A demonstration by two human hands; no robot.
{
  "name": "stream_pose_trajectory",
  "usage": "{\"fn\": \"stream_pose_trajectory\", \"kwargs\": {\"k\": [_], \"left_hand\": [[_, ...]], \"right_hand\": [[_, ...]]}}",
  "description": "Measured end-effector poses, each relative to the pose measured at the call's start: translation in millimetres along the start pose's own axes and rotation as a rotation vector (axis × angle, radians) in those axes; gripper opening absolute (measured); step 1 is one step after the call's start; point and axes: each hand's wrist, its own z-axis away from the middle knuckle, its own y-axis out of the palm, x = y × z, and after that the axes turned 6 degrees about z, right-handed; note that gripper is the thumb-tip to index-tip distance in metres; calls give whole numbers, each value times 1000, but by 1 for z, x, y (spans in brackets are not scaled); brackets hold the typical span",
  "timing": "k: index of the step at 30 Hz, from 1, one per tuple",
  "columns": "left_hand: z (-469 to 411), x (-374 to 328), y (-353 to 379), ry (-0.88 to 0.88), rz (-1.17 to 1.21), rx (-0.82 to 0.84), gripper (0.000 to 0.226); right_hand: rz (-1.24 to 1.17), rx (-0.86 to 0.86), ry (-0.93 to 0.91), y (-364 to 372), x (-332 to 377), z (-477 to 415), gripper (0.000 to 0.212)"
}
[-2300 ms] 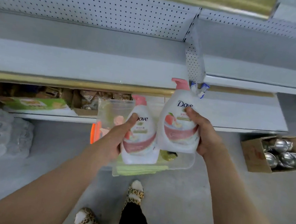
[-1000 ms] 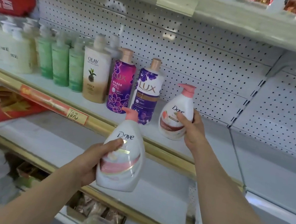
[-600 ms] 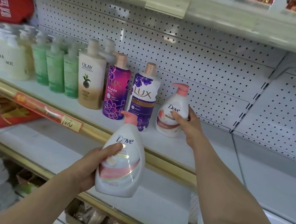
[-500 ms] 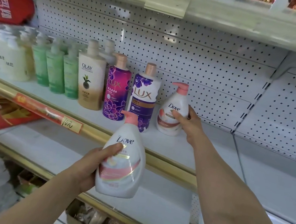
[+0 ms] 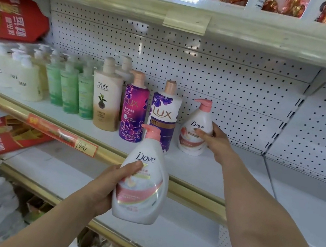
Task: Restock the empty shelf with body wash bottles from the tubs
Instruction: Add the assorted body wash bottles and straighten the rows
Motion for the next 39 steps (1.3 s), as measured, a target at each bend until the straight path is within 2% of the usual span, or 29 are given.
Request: {"fn": "stream_pose_trajectory", "kwargs": {"k": [3,6,8,10,11,12,13,16,18,21,24,25,28,31,33,35,39], "left_hand": [[1,-1,0,9,1,-2,54],[2,-2,0,14,-15,-13,58],[0,-3,1,23,-22,-18,60],[-3,-6,5,42,-22,-23,61],[-6,-9,8,56,-26,-24,61],[-9,-13,13,69,-34,-20,60],[-13,-17,18,83,-43,-17,59],[-26,-28,35,118,-51,16,53],[-34,-32,47,139,-81,67,53],[-42,-32,65,152,-172,85,53],[-45,-37,83,231,-363,52,49],[-50,-40,86,300,-402,-10,49],[-64,-54,86,632,-427,-337,46],[-87,-68,77,846,-551,-407,54],[-103,-74,73,868,-716,-411,58],[-115,-78,73,857,-823,-387,59],[-127,-79,68,864,-856,-345,60]], "right_hand": [[25,-10,4,0,0,1,57],[36,-51,67,7,3,4,79],[51,-171,157,13,12,15,93],[77,-339,208,19,29,35,88],[69,-370,197,22,39,47,81],[44,-328,174,24,50,60,73],[12,-203,155,25,62,77,63],[-1,319,187,31,84,124,47],[75,432,153,31,88,141,46],[89,359,126,16,87,141,47],[83,295,136,-3,87,133,48],[100,271,128,-8,86,129,52],[116,147,115,-19,82,113,64],[51,42,81,-25,78,97,60],[40,15,41,-23,76,90,58],[67,4,19,-17,71,82,65],[159,-12,3,-5,50,68,77]]}}
